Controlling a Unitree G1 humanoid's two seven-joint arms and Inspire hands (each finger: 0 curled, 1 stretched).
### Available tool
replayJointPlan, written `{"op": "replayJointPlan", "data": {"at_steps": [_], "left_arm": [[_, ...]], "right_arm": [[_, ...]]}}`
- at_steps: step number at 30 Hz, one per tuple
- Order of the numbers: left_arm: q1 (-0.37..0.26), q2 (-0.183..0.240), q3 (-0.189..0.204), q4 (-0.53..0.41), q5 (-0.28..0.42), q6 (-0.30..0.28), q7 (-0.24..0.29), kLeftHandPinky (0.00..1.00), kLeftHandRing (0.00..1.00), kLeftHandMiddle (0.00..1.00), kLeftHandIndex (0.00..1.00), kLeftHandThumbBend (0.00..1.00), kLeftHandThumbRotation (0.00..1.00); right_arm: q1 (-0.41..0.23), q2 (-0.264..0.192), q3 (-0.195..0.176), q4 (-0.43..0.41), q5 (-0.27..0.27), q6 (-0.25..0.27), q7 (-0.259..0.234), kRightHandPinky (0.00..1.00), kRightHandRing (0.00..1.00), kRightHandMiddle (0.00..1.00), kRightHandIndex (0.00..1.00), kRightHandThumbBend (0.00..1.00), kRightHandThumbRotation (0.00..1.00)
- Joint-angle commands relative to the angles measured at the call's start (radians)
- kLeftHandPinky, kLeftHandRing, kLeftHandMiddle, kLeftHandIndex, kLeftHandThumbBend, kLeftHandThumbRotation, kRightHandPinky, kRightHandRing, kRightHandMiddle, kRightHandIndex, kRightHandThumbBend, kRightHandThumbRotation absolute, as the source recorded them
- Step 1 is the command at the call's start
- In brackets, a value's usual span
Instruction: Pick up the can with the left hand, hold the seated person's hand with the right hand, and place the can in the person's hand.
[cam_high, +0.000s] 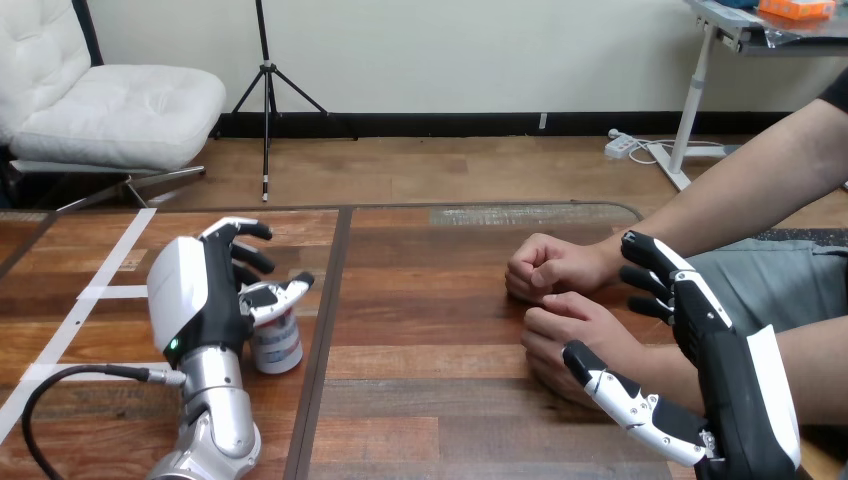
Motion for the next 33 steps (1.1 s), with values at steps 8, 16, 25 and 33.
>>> {"op": "replayJointPlan", "data": {"at_steps": [8, 16, 25, 33], "left_arm": [[-0.040, 0.000, 0.001, -0.066, 0.003, -0.056, 0.033, 0.46, 0.45, 0.48, 0.61, 0.69, 0.00], [-0.037, -0.003, -0.003, -0.074, 0.008, -0.065, 0.043, 0.45, 0.44, 0.48, 0.61, 0.69, 0.00], [-0.032, -0.005, -0.006, -0.083, 0.013, -0.075, 0.050, 0.44, 0.44, 0.49, 0.61, 0.69, 0.00], [-0.028, -0.003, -0.012, -0.085, 0.022, -0.078, 0.058, 0.44, 0.44, 0.48, 0.61, 0.70, 0.00]], "right_arm": [[-0.069, -0.066, -0.035, -0.077, -0.080, 0.065, 0.004, 0.82, 0.89, 0.91, 0.89, 0.72, 0.31], [-0.079, -0.100, -0.045, -0.105, -0.105, 0.110, 0.012, 0.90, 0.92, 0.92, 0.89, 0.75, 0.28], [-0.087, -0.126, -0.053, -0.111, -0.105, 0.127, 0.015, 0.90, 0.91, 0.92, 0.87, 0.77, 0.23], [-0.092, -0.136, -0.053, -0.103, -0.114, 0.113, 0.008, 0.87, 0.89, 0.91, 0.87, 0.78, 0.21]]}}
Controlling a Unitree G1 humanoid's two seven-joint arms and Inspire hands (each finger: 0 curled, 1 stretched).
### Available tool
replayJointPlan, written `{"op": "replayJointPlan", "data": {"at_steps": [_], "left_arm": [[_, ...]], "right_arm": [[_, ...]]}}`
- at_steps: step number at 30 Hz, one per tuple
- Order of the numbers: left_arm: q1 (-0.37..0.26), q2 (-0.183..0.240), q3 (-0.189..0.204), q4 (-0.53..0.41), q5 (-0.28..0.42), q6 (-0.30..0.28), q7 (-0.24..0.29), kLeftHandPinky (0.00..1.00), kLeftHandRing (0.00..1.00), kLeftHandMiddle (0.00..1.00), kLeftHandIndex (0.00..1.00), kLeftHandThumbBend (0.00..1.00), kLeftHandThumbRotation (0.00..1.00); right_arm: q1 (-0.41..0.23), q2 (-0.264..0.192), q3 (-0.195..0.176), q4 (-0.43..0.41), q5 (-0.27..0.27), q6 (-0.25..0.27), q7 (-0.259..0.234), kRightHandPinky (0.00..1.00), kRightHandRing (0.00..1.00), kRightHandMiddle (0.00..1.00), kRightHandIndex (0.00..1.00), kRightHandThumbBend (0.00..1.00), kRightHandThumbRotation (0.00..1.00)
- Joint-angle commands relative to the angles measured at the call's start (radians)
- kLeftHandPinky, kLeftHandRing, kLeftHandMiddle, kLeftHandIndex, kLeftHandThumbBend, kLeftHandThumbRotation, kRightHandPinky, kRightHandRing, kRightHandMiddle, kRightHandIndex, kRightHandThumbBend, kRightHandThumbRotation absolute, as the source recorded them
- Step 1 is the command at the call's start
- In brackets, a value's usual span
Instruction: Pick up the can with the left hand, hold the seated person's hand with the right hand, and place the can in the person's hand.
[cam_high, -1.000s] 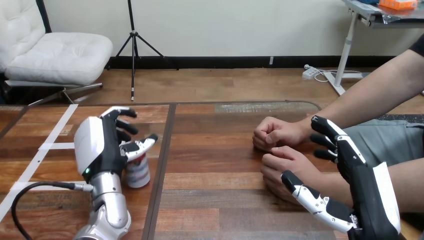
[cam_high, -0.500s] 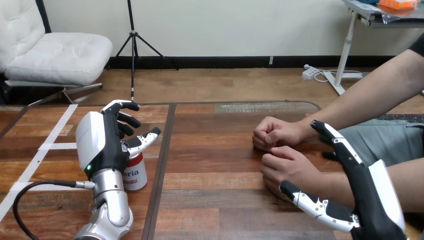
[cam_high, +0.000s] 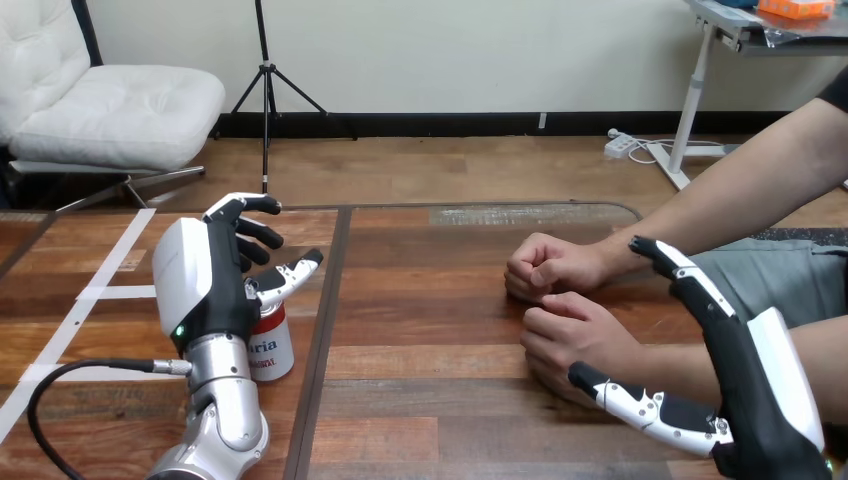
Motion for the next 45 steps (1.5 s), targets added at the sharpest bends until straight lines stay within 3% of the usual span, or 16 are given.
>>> {"op": "replayJointPlan", "data": {"at_steps": [1, 18, 24, 31, 45], "left_arm": [[-0.028, 0.002, -0.010, -0.039, 0.014, -0.021, 0.019, 0.44, 0.44, 0.48, 0.61, 0.70, 0.00], [-0.021, 0.004, -0.022, -0.038, 0.048, -0.013, 0.052, 0.44, 0.45, 0.50, 0.63, 0.72, 0.00], [-0.024, 0.006, -0.027, -0.036, 0.061, 0.040, 0.046, 0.53, 0.59, 0.63, 0.70, 0.77, 0.01], [-0.024, 0.003, -0.010, -0.039, 0.048, 0.084, 0.039, 0.60, 0.69, 0.74, 0.76, 0.84, 0.12], [-0.018, 0.001, 0.017, -0.031, -0.005, 0.141, -0.027, 0.62, 0.71, 0.77, 0.77, 0.89, 0.22]], "right_arm": [[-0.060, -0.022, -0.005, -0.062, -0.008, -0.016, -0.004, 0.87, 0.89, 0.90, 0.86, 0.78, 0.21], [-0.049, -0.015, 0.007, -0.080, -0.004, 0.010, 0.023, 0.84, 0.89, 0.90, 0.87, 0.78, 0.25], [-0.048, -0.014, 0.009, -0.082, -0.002, 0.013, 0.030, 0.83, 0.89, 0.91, 0.87, 0.78, 0.25], [-0.047, -0.014, 0.011, -0.085, -0.004, 0.017, 0.035, 0.84, 0.90, 0.91, 0.88, 0.78, 0.27], [-0.042, -0.008, 0.015, -0.093, -0.006, 0.036, 0.040, 0.85, 0.91, 0.91, 0.88, 0.79, 0.28]]}}
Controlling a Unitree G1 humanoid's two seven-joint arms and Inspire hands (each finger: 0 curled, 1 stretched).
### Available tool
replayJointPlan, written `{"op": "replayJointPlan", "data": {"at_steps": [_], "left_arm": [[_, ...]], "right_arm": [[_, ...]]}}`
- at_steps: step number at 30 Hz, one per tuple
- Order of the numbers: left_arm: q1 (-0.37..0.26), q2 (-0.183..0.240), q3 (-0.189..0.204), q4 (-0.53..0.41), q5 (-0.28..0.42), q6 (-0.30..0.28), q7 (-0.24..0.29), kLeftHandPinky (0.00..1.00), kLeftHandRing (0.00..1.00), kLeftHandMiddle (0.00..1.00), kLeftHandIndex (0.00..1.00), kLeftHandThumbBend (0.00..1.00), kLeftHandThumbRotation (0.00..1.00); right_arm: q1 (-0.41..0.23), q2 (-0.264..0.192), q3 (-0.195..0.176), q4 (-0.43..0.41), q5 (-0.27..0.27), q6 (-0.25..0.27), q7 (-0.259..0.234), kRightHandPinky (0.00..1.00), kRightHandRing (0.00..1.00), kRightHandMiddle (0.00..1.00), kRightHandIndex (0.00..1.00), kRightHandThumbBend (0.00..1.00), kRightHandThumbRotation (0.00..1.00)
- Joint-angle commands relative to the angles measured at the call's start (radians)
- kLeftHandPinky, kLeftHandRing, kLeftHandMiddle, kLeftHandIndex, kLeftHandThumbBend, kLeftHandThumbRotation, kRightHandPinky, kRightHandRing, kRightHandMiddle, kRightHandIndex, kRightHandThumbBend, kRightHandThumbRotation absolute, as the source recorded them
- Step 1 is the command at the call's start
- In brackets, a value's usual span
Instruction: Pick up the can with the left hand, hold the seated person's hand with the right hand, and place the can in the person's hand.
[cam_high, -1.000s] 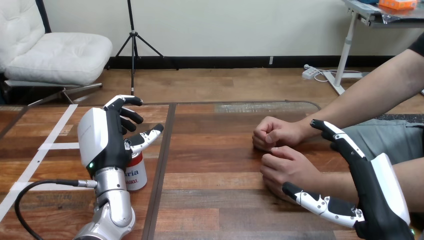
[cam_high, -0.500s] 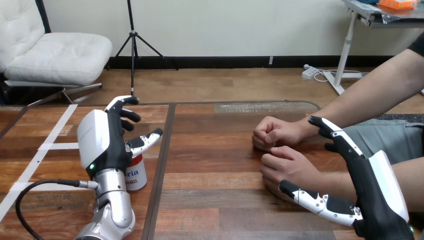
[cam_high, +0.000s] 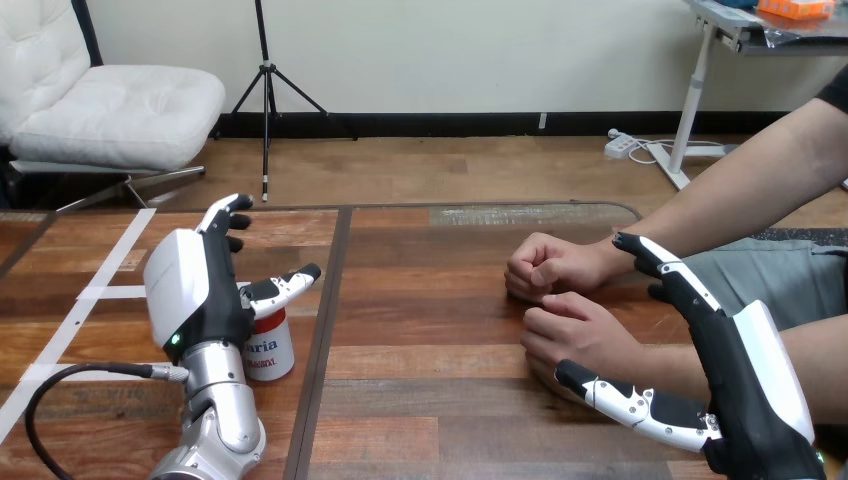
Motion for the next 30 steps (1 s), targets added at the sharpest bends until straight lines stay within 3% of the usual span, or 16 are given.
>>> {"op": "replayJointPlan", "data": {"at_steps": [1, 30], "left_arm": [[-0.024, 0.005, 0.010, -0.028, -0.014, 0.031, -0.023, 0.62, 0.71, 0.77, 0.77, 0.89, 0.23], [-0.006, 0.003, -0.002, -0.005, -0.037, 0.083, -0.068, 0.62, 0.71, 0.77, 0.76, 0.89, 0.22]], "right_arm": [[-0.039, -0.009, 0.005, -0.054, 0.003, 0.005, 0.000, 0.85, 0.91, 0.91, 0.88, 0.79, 0.28], [-0.032, -0.015, 0.005, -0.072, -0.010, 0.014, 0.010, 0.86, 0.91, 0.92, 0.87, 0.77, 0.28]]}}
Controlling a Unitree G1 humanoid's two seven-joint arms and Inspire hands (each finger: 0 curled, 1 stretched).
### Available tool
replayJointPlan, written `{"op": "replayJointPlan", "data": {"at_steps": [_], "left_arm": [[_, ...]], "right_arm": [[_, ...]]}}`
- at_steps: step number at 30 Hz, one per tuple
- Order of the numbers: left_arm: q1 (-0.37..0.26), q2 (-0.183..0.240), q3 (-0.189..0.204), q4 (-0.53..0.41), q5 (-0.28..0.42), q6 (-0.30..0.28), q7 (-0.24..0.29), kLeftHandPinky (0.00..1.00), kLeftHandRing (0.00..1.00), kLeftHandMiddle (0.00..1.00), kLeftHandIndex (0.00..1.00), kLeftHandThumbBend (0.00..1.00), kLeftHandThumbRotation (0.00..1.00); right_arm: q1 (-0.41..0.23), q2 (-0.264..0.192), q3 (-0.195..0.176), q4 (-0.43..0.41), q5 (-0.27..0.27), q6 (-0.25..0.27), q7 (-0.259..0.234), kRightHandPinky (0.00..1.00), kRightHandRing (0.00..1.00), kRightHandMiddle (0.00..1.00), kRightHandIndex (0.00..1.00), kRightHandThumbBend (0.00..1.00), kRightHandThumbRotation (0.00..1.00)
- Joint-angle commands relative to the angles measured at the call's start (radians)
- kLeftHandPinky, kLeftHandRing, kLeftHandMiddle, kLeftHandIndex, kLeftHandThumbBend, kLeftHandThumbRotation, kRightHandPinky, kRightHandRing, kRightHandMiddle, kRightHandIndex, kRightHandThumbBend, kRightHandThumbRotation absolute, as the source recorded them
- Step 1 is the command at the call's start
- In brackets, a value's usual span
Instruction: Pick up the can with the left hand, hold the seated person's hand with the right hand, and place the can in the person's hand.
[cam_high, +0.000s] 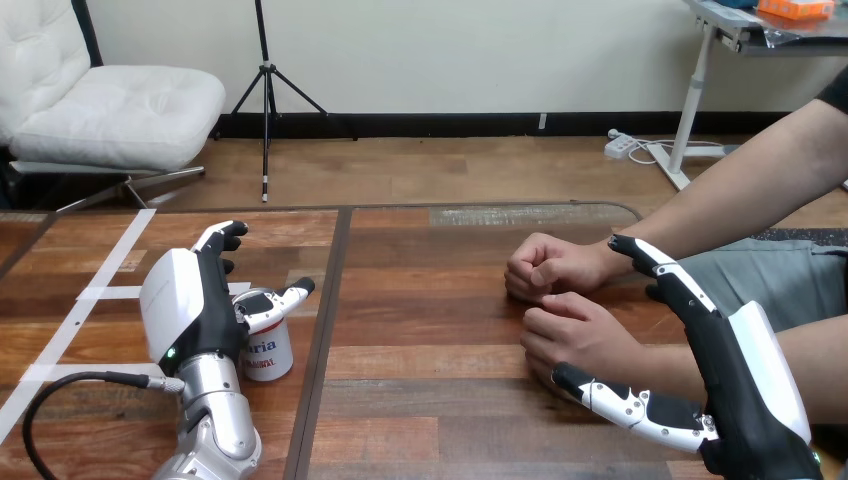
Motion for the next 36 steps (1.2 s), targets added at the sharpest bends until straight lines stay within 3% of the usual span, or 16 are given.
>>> {"op": "replayJointPlan", "data": {"at_steps": [1, 19, 36], "left_arm": [[-0.023, 0.003, -0.001, -0.004, 0.002, 0.021, -0.021, 0.62, 0.71, 0.77, 0.76, 0.89, 0.22], [-0.018, 0.007, -0.023, 0.009, 0.021, 0.058, -0.064, 0.61, 0.69, 0.75, 0.75, 0.90, 0.25], [-0.053, 0.027, -0.065, 0.006, 0.055, 0.138, -0.187, 0.55, 0.67, 0.74, 0.74, 0.90, 0.18]], "right_arm": [[-0.032, -0.016, 0.001, -0.070, -0.001, 0.013, 0.007, 0.86, 0.92, 0.92, 0.87, 0.77, 0.28], [-0.027, -0.013, 0.005, -0.080, 0.006, 0.024, 0.017, 0.85, 0.92, 0.92, 0.88, 0.77, 0.28], [-0.025, -0.017, 0.006, -0.085, 0.008, 0.023, 0.032, 0.86, 0.91, 0.92, 0.88, 0.77, 0.27]]}}
